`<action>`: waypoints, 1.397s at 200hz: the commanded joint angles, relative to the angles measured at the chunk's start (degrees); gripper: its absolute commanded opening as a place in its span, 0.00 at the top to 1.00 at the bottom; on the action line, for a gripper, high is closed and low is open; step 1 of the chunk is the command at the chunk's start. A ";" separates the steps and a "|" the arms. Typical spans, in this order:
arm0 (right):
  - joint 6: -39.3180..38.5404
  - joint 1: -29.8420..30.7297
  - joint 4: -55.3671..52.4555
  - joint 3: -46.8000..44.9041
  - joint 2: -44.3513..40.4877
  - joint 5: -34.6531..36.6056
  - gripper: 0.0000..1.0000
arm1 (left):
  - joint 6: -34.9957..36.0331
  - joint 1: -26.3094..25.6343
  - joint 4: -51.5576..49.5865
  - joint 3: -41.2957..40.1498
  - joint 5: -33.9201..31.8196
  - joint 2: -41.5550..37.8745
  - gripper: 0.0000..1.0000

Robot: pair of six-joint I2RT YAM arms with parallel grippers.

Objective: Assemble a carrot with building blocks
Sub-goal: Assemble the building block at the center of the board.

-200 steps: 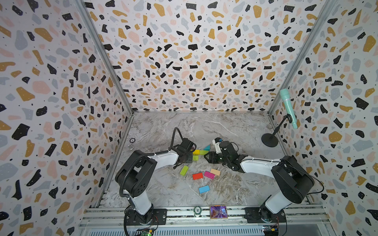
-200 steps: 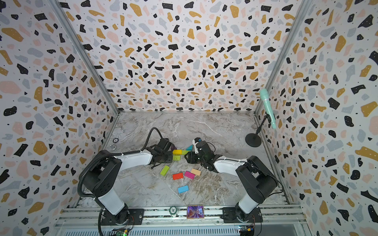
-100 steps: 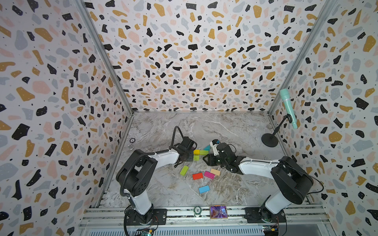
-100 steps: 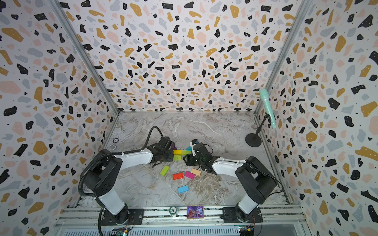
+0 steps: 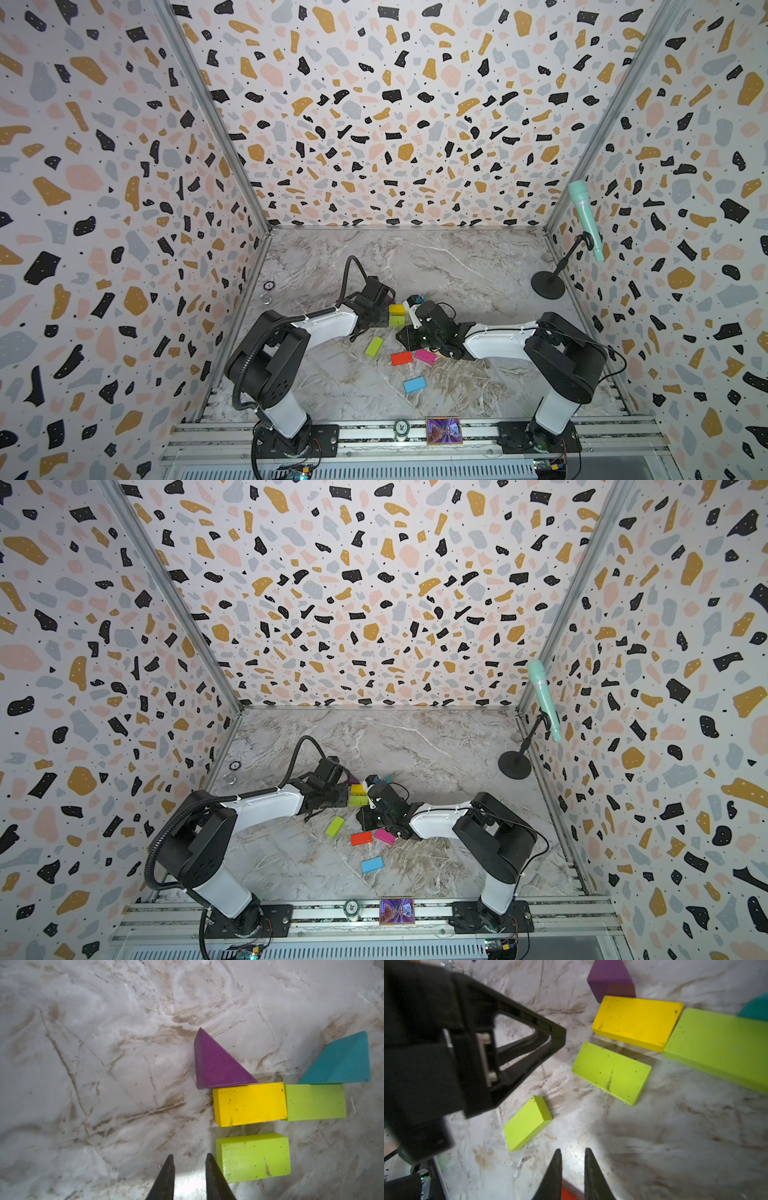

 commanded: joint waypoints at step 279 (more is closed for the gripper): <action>2.03 -3.52 3.37 7.82 10.70 -1.60 0.82 | 1.03 0.39 1.51 2.89 2.49 6.91 0.73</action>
